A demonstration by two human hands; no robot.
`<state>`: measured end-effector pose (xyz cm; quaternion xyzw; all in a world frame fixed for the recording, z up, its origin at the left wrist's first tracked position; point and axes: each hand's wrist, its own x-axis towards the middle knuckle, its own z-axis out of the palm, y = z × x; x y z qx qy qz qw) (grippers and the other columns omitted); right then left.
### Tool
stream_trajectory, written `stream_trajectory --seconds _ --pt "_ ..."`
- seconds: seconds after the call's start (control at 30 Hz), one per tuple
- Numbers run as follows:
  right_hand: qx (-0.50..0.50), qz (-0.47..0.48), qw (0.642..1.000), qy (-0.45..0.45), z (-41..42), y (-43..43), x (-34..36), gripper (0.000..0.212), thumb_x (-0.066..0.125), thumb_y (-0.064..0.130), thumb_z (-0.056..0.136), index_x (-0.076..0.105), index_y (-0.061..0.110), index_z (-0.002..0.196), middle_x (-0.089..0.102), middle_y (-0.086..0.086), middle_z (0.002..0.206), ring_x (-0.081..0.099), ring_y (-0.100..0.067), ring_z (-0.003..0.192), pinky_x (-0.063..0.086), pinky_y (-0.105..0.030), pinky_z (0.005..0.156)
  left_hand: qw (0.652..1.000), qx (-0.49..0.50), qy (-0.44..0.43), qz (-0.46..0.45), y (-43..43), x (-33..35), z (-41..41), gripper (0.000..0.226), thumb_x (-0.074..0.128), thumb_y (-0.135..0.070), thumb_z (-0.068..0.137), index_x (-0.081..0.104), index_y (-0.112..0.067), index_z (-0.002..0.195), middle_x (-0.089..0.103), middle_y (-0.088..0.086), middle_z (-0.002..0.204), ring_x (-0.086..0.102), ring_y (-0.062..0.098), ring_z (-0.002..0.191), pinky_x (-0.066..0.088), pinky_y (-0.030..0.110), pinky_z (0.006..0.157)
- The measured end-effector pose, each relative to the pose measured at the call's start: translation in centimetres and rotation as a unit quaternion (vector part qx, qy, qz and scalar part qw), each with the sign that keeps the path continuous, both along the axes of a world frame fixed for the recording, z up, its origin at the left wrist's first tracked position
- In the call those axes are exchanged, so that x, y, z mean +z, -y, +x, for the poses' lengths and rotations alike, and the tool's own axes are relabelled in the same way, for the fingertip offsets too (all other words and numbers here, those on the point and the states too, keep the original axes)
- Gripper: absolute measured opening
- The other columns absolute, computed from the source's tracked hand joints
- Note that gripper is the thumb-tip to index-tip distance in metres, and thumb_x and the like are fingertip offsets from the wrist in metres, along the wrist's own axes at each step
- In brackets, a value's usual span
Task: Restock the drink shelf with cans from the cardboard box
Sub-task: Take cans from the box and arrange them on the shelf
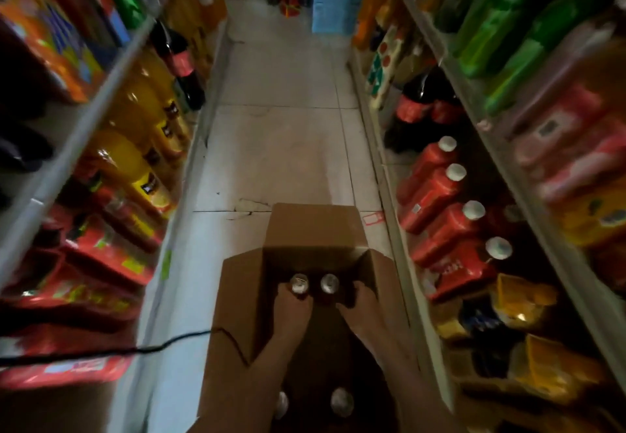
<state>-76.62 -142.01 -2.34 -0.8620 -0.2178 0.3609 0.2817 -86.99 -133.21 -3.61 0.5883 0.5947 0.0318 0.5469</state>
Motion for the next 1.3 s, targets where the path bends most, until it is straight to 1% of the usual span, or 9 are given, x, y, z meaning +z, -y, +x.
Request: stream_trajectory --seconds 0.23,0.43,0.53,0.67,0.9,1.03,1.13,1.2,1.3 --pt "-0.182 0.101 0.972 -0.113 2.5 -3.9 -16.2 0.038 0.072 0.009 0.080 0.062 0.015 0.116 0.063 -0.011 0.120 0.057 -0.027 0.117 0.043 -0.042 0.102 0.996 0.056 -0.026 -0.063 -2.2 -14.2 2.6 0.072 0.070 -0.020 0.083 0.030 -0.005 0.142 0.046 0.017 0.137 0.049 0.032 0.124 0.041 0.035 0.099" --pt "-0.183 0.122 0.974 -0.062 2.8 -6.1 -25.5 0.095 0.087 0.011 0.049 0.037 0.006 0.129 0.053 -0.014 0.125 0.056 -0.027 0.114 0.045 -0.043 0.100 0.998 0.054 0.030 0.022 -3.4 -21.5 4.3 0.108 0.088 -0.022 0.058 0.026 -0.011 0.146 0.038 0.015 0.147 0.040 0.029 0.134 0.033 0.040 0.110" --pt "-0.168 0.117 0.978 -0.038 2.9 -6.2 -25.0 0.080 0.084 0.005 0.061 0.036 0.002 0.125 0.054 -0.015 0.122 0.057 -0.026 0.110 0.046 -0.037 0.096 0.996 0.038 0.043 0.064 -3.9 -22.7 4.4 0.088 0.088 -0.014 0.061 0.038 -0.010 0.132 0.051 0.014 0.134 0.051 0.028 0.122 0.041 0.034 0.098" --pt "-0.191 0.107 0.975 -0.033 3.2 -5.5 -23.6 0.072 0.081 0.016 0.067 0.041 0.004 0.125 0.055 -0.017 0.127 0.055 -0.029 0.116 0.042 -0.031 0.094 0.992 0.010 0.026 0.123 -3.5 -22.6 3.7 0.065 0.083 -0.041 0.054 0.045 -0.025 0.105 0.062 0.006 0.113 0.061 0.024 0.104 0.049 0.038 0.087" --pt "-0.229 0.114 0.962 -0.092 1.8 -3.1 -11.6 0.070 0.079 0.043 0.049 0.048 0.021 0.108 0.059 -0.006 0.112 0.060 -0.023 0.103 0.049 -0.039 0.090 0.991 0.087 0.066 0.071 -1.9 -10.3 1.4 0.069 0.079 -0.054 0.048 0.054 -0.032 0.109 0.063 0.000 0.110 0.062 0.018 0.101 0.051 0.041 0.092" --pt "-0.261 0.189 0.929 -0.182 1.0 -2.4 0.6 0.061 0.081 0.035 0.055 0.056 0.023 0.109 0.065 0.000 0.103 0.065 -0.017 0.095 0.051 -0.031 0.082 0.978 0.132 0.160 0.030 -1.5 3.5 -0.2 0.050 0.073 -0.032 0.080 0.057 -0.012 0.122 0.064 0.005 0.111 0.063 0.012 0.093 0.049 0.011 0.068" --pt "-0.215 0.251 0.916 -0.229 0.9 -1.2 11.0 0.032 0.078 0.011 0.071 0.065 0.022 0.098 0.070 -0.003 0.096 0.067 -0.021 0.093 0.051 -0.034 0.084 0.961 0.146 0.221 -0.082 -1.1 12.4 -1.4 0.072 0.075 -0.047 0.072 0.051 -0.009 0.129 0.063 0.017 0.116 0.065 0.027 0.095 0.054 0.029 0.065" --pt "-0.196 0.271 0.910 -0.246 0.9 -0.2 17.4 0.039 0.080 0.018 0.066 0.065 0.023 0.101 0.070 -0.003 0.098 0.067 -0.021 0.094 0.051 -0.035 0.084 0.953 0.117 0.219 -0.171 -0.9 17.5 -2.1 0.096 0.079 -0.065 0.053 0.052 -0.011 0.129 0.063 0.021 0.116 0.066 0.033 0.096 0.056 0.042 0.072" --pt "-0.198 0.276 0.899 -0.275 0.2 2.1 27.6 0.069 0.086 0.041 0.051 0.061 0.020 0.112 0.068 -0.010 0.107 0.067 -0.027 0.098 0.052 -0.047 0.091 0.942 0.052 0.226 -0.242 0.0 27.4 -2.6 0.075 0.072 -0.055 0.067 0.056 -0.009 0.124 0.070 0.014 0.100 0.070 0.027 0.084 0.055 0.040 0.072"
